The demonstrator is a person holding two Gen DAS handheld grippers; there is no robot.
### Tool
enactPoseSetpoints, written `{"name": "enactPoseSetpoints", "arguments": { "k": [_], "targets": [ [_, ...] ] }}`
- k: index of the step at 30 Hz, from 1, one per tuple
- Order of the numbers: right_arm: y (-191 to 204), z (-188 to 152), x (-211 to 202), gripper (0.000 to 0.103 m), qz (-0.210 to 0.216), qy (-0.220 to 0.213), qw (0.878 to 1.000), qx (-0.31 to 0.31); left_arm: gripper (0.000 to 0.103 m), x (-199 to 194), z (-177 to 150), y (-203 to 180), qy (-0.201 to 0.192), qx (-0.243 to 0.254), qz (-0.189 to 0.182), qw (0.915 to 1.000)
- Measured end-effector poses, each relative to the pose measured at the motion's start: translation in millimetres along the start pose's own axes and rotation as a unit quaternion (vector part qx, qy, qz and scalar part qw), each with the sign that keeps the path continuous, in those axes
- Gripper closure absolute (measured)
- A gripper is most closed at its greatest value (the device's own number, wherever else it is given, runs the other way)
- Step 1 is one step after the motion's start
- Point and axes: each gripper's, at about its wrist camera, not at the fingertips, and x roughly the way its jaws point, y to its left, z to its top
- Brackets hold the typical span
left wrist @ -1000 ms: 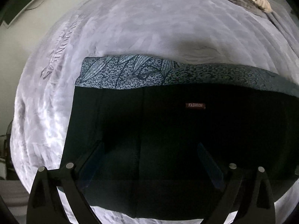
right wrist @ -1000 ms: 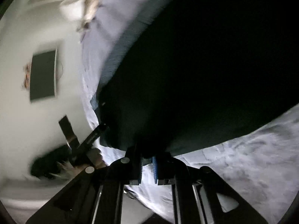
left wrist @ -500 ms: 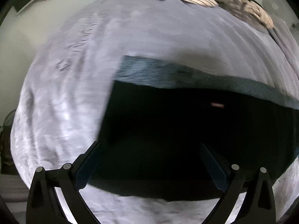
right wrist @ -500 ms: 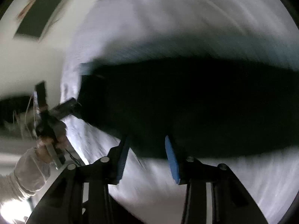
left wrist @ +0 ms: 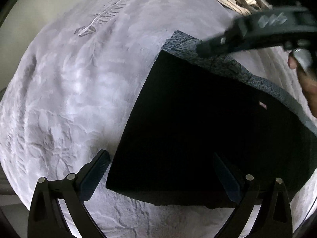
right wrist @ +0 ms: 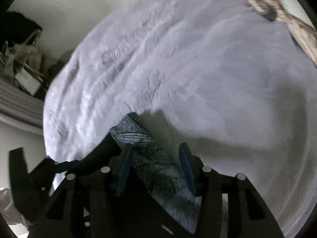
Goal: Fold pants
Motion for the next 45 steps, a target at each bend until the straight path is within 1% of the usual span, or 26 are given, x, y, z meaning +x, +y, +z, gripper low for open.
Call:
{"name": "enactPoseSetpoints", "arguments": {
  "k": [1, 2, 4, 5, 8, 10, 11, 12, 14, 16, 18, 19, 22, 24, 26, 28, 30, 31, 32, 34, 36, 38, 40, 41, 43, 45],
  "targets": [
    [3.4, 0.0, 4.3, 0.098, -0.005, 0.014, 1.0, -0.008, 0.0, -2.0, -2.5, 0.5, -0.001, -0.002, -0.001, 1.0],
    [5.4, 2.1, 6.6, 0.098, -0.012, 0.012, 1.0, -0.013, 0.0, -3.4, -3.8, 1.7, -0.001, -0.002, -0.001, 1.0],
    [11.9, -0.7, -6.6, 0.1, 0.005, -0.002, 1.0, -0.027, 0.0, -9.2, -5.6, 4.0, -0.009, 0.001, 0.003, 1.0],
    [16.7, 1.9, -10.2, 0.1, 0.018, -0.002, 0.999, -0.033, 0.0, -10.8, -5.9, 5.5, -0.012, 0.005, 0.005, 0.9999],
    [19.4, 9.0, 5.9, 0.1, 0.002, 0.016, 0.999, -0.037, 0.0, -12.0, -8.7, 8.1, -0.011, 0.014, 0.013, 0.9998],
    [10.0, 10.0, 25.3, 0.1, -0.01, 0.03, 0.999, -0.01, 0.0, -15.8, -7.3, 3.6, -0.011, 0.019, 0.02, 0.9996],
    [1.5, 8.0, 35.6, 0.099, -0.011, 0.03, 0.999, 0.021, 0.0, -14.4, 7.8, 9.7, -0.012, 0.022, 0.022, 0.9995],
    [-4.2, 4.9, 34.7, 0.095, -0.001, 0.022, 0.999, 0.042, 0.0, -17.7, 11.9, 6.5, -0.015, 0.026, 0.023, 0.9993],
    [-12.3, -2.9, 18.2, 0.09, 0.021, -0.01, 0.996, 0.082, 0.0, -28.4, 22.2, 0.9, -0.031, 0.034, 0.018, 0.9988],
    [-16.8, -11.2, -2.1, 0.08, 0.025, -0.021, 0.995, 0.09, 0.0, -36.5, 37.0, -8.1, -0.05, 0.041, 0.009, 0.9979],
    [-26.9, -29.1, -31.3, 0.08, 0.012, -0.039, 0.993, 0.111, 0.0, -37.5, 51.1, -17.6, -0.063, 0.047, 0.014, 0.9969],
    [-32.9, -39.3, -43.3, 0.08, 0.007, -0.047, 0.991, 0.125, 0.0, -32.7, 61.8, -23.3, -0.067, 0.047, 0.03, 0.9962],
    [-56.5, -83.6, -72.2, 0.08, 0.002, -0.057, 0.98, 0.189, 0.0, -17.8, 75.9, -33.4, -0.064, 0.024, 0.054, 0.9962],
    [-64.5, -110.7, -65.6, 0.08, -0.021, -0.039, 0.978, 0.205, 0.0, 13.1, 93.1, -27.6, -0.048, 0.008, 0.081, 0.9956],
    [-76.2, -129.4, -48.5, 0.08, -0.08, -0.019, 0.973, 0.214, 0.0, 35.3, 99.2, -25.8, -0.026, -0.007, 0.105, 0.9941],
    [-92.2, -137.1, -44.1, 0.08, -0.089, -0.042, 0.967, 0.237, 0.0, 46.7, 100.1, -13.9, -0.014, -0.043, 0.087, 0.9951],
    [-114.4, -140.2, -47.5, 0.08, -0.114, -0.058, 0.951, 0.282, 0.0, 44.8, 100.9, -8.4, -0.011, -0.053, 0.085, 0.9949],
    [-121.3, -141.0, -51.7, 0.075, -0.126, -0.065, 0.945, 0.294, 0.0, 39.9, 100.9, -8.5, -0.012, -0.046, 0.094, 0.9944],
    [-130.7, -143.1, -60.0, 0.074, -0.157, -0.065, 0.936, 0.309, 0.0, 32.4, 99.7, -9.5, -0.016, -0.036, 0.105, 0.9937],
    [-140.6, -150.8, -73.6, 0.073, -0.157, -0.064, 0.93, 0.325, 0.0, 14.9, 94.5, -13.6, -0.025, -0.014, 0.112, 0.9932],
    [-142.0, -167.0, -94.7, 0.069, -0.132, -0.071, 0.931, 0.333, 0.0, 0.7, 87.7, -19.9, -0.03, 0.006, 0.1, 0.9946],
    [-129.9, -185.4, -113.9, 0.061, -0.143, -0.07, 0.935, 0.316, 0.0, -15.1, 75.0, -30.3, -0.03, 0.027, 0.088, 0.9953],
    [-116.1, -201.7, -121.1, 0.04, -0.156, -0.067, 0.94, 0.296, 0.0, -27.0, 60.6, -42.9, -0.024, 0.041, 0.078, 0.9958],
    [-106.8, -214.4, -120.3, 0.035, -0.162, -0.057, 0.942, 0.287, 0.0, -31.9, 57.0, -50.2, -0.019, 0.043, 0.075, 0.9961],
    [-103.2, -232.8, -114.3, 0.033, -0.161, -0.031, 0.943, 0.289, 0.0, -42.0, 43.6, -64.0, -0.01, 0.047, 0.065, 0.9967],
    [-103.5, -256.6, -104.5, 0.033, -0.148, 0.001, 0.936, 0.32, 0.0, -45.4, 44.3, -78.5, 0.0, 0.051, 0.061, 0.9969]
  ]
}}
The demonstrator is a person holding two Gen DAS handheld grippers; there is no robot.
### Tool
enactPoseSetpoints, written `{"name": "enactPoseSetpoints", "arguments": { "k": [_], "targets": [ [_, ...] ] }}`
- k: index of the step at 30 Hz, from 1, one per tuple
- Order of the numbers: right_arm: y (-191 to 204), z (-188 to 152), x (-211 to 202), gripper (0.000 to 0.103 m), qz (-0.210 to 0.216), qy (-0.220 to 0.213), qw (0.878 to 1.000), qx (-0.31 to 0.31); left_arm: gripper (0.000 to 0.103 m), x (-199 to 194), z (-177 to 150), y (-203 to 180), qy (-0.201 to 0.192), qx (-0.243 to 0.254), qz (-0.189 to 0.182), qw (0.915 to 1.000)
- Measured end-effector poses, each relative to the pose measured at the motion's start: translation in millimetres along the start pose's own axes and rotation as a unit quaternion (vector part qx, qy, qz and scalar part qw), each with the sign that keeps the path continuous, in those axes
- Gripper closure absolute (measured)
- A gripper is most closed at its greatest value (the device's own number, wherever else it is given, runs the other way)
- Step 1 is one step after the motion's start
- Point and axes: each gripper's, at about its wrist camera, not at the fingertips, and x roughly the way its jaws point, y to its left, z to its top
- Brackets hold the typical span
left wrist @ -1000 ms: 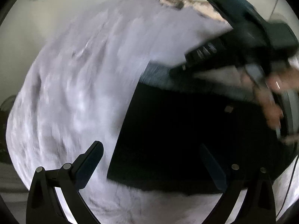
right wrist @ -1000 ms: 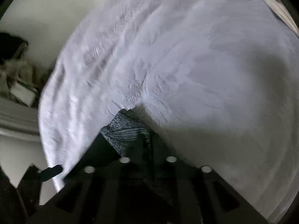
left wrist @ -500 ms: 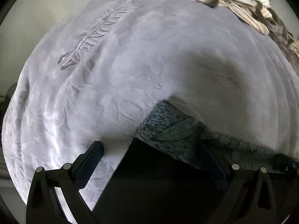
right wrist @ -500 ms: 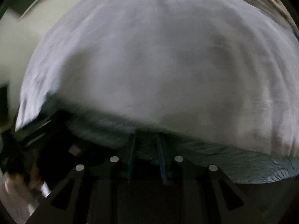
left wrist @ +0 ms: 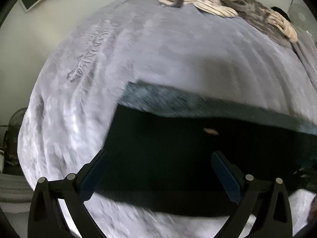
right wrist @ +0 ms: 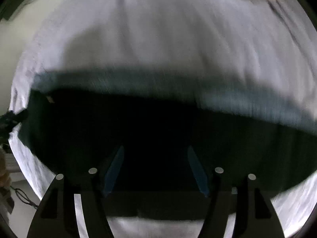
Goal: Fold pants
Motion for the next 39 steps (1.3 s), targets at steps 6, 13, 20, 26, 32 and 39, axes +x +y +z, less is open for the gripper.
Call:
{"name": "enactPoseSetpoints", "arguments": {
  "k": [6, 13, 20, 26, 32, 39],
  "targets": [
    [-20.7, -44.5, -34.5, 0.028, 0.021, -0.013, 0.999, 0.048, 0.0, -36.1, -15.4, -38.2, 0.007, 0.015, -0.013, 0.9998],
    [-37.6, -72.1, -83.7, 0.025, 0.028, -0.041, 0.996, 0.079, 0.0, -68.3, -32.3, -80.3, 0.014, 0.052, -0.025, 0.9982],
    [-57.7, -104.6, -103.2, 0.024, 0.035, -0.059, 0.992, 0.109, 0.0, -87.5, -44.2, -121.3, 0.023, 0.084, -0.032, 0.9957],
    [-80.7, -120.8, -105.8, 0.024, 0.039, -0.063, 0.987, 0.143, 0.0, -97.0, -49.4, -152.7, 0.024, 0.12, -0.03, 0.992],
    [-103.1, -131.5, -106.7, 0.024, 0.044, -0.065, 0.982, 0.171, 0.0, -105.6, -49.1, -177.9, 0.02, 0.14, -0.026, 0.9896],
    [-123.2, -139.5, -108.9, 0.024, 0.054, -0.072, 0.979, 0.184, 0.0, -111.4, -51.8, -205.4, 0.019, 0.158, -0.014, 0.9871]
  ]
}}
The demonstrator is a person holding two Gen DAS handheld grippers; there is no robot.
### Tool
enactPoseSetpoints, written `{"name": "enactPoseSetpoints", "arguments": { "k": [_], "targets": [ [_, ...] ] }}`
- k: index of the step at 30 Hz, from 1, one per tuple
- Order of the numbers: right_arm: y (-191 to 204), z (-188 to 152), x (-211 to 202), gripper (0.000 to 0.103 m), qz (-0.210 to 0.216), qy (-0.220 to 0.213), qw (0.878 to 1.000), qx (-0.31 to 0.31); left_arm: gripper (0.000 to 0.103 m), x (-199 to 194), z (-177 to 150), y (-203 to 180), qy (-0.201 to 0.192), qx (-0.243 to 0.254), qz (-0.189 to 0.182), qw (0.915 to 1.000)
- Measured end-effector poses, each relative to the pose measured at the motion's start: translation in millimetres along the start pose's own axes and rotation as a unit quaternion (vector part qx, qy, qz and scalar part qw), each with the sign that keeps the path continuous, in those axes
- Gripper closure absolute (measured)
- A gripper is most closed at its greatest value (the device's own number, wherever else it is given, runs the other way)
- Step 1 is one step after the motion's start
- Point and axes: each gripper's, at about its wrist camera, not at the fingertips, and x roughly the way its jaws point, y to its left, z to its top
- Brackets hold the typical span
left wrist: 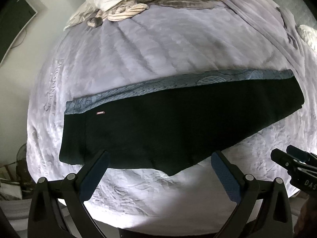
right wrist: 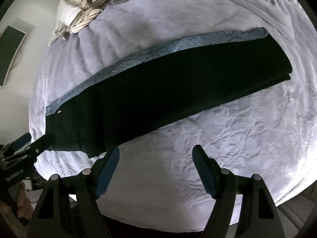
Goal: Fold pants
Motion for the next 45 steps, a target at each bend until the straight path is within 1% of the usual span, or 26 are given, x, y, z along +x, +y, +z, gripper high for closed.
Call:
{"name": "enactPoseSetpoints", "arguments": {
  "k": [14, 22, 26, 34, 39, 45],
  "targets": [
    [-60.2, 11.0, -7.3, 0.024, 0.013, 0.0, 1.0, 0.026, 0.0, -7.5, 14.5, -62.3, 0.008, 0.032, 0.026, 0.9991],
    [-83.2, 16.7, -11.2, 0.024, 0.02, 0.003, 0.999, 0.028, 0.0, -14.5, 20.4, -84.6, 0.025, 0.037, 0.029, 0.9986],
    [-87.1, 19.3, -12.5, 0.024, 0.026, 0.003, 0.999, 0.026, 0.0, -18.9, 21.6, -94.2, 0.033, 0.04, 0.028, 0.9983],
    [-91.2, 22.9, -15.8, 0.024, 0.039, -0.001, 0.999, 0.019, 0.0, -24.4, 20.1, -104.7, 0.035, 0.037, 0.03, 0.9982],
    [-88.1, 28.4, -22.9, 0.024, 0.015, -0.008, 1.0, -0.007, 0.0, -24.2, 16.2, -108.2, 0.038, 0.032, 0.03, 0.9983],
    [-83.1, 35.7, -36.0, 0.024, -0.004, -0.031, 0.999, -0.031, 0.0, -23.9, 11.5, -115.9, 0.045, 0.037, 0.038, 0.9976]
  ]
}}
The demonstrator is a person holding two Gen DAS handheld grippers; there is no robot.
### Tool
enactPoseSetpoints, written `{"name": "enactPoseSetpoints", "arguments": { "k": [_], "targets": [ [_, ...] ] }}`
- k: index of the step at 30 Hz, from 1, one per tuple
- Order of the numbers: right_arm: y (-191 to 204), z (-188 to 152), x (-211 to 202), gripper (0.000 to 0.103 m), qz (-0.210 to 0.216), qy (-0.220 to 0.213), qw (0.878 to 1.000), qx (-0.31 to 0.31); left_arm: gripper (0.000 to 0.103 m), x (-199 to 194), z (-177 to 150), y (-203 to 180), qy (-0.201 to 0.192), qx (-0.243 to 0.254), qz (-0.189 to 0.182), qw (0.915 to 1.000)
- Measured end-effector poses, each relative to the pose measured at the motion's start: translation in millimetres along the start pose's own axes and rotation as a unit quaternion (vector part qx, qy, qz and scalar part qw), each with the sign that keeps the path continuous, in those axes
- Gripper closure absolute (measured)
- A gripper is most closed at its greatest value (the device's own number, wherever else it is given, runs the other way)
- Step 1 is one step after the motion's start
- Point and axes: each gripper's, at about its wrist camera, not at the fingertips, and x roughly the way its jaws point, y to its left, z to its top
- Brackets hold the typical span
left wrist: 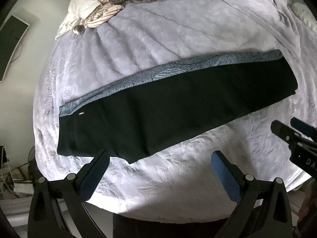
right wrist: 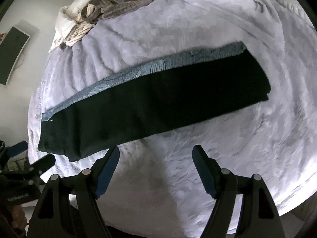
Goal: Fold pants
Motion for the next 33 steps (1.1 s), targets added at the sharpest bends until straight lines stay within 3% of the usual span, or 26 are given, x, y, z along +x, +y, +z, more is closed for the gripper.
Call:
{"name": "enactPoseSetpoints", "arguments": {
  "k": [33],
  "targets": [
    [10.5, 12.3, -7.1, 0.024, -0.016, -0.019, 0.999, -0.035, 0.0, -3.2, 3.2, -3.8, 0.0, -0.003, 0.009, 1.0]
  ]
}}
